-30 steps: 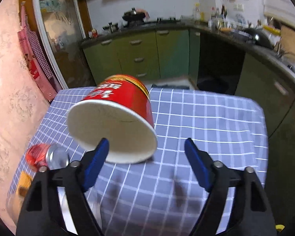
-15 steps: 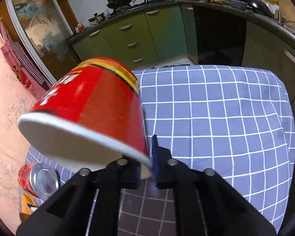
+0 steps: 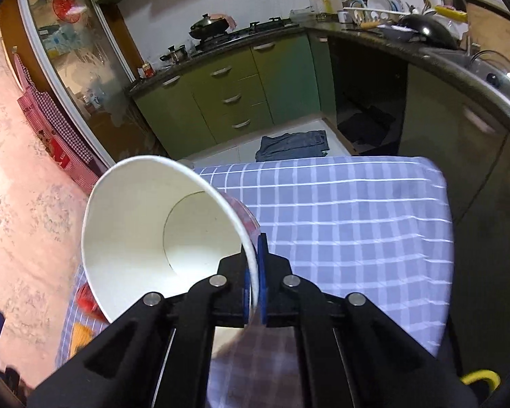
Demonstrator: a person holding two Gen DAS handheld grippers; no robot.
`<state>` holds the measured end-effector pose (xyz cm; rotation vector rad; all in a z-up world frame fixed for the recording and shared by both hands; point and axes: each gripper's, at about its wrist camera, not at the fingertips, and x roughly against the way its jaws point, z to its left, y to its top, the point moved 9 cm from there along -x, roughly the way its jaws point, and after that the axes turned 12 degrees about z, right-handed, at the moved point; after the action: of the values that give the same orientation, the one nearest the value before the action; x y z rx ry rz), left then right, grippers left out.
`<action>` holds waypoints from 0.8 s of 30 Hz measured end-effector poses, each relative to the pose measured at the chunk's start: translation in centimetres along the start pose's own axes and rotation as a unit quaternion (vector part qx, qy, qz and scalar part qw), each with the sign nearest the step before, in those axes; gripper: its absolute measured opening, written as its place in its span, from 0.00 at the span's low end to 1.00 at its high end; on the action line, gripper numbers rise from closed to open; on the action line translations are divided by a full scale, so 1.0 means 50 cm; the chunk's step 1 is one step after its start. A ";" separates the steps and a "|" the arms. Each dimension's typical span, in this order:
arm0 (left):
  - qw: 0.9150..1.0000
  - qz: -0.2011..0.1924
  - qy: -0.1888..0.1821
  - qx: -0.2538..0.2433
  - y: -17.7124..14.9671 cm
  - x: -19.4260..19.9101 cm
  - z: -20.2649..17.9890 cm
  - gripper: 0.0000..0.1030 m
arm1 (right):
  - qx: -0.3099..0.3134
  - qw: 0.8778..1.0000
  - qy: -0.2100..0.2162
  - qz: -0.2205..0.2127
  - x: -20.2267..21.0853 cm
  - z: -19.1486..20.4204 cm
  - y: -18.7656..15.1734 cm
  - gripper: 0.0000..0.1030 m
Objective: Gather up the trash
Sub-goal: 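Carry the noodle cup over the yellow-rimmed bin and open the right gripper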
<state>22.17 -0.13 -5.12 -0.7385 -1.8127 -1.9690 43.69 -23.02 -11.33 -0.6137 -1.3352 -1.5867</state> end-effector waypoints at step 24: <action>0.999 0.009 -0.011 -0.030 -0.046 0.091 -0.132 0.96 | -0.224 0.968 -0.067 0.094 0.238 -0.509 -0.580 0.04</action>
<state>16.32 -6.04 -4.50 -0.7950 -1.7584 -2.0189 17.74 -52.02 -22.17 -1.1069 -0.9784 -1.7215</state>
